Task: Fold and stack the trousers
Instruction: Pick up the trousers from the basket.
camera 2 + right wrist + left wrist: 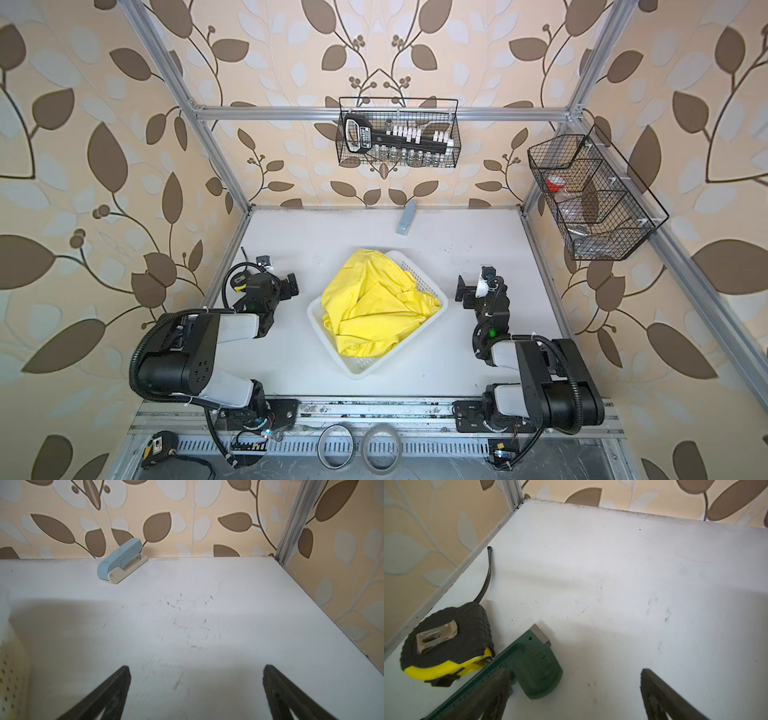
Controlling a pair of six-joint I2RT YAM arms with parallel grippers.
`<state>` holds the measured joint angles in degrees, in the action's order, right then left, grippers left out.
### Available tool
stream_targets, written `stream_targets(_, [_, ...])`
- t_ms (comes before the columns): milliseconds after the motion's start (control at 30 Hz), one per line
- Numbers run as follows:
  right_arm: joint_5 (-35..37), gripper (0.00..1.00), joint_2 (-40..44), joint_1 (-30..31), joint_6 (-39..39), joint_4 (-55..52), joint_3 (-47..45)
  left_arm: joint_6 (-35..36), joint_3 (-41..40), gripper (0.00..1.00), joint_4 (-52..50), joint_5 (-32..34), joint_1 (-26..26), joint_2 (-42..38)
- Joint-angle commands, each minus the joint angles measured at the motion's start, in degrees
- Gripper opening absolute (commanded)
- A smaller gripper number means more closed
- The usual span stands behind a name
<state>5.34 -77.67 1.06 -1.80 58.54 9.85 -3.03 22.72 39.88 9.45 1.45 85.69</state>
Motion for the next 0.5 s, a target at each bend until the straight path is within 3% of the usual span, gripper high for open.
stream_targets(0, [-0.4, 1.00, 0.0, 0.2, 1.5, 1.7, 0.0, 0.1, 0.0, 0.99, 1.1, 0.1, -0.1, 0.0])
stream_targets(467, [-3.4, 1.00, -0.3, -1.3, 0.5, 1.6, 0.4, 0.1, 0.2, 0.99, 0.8, 0.1, -0.1, 0.2])
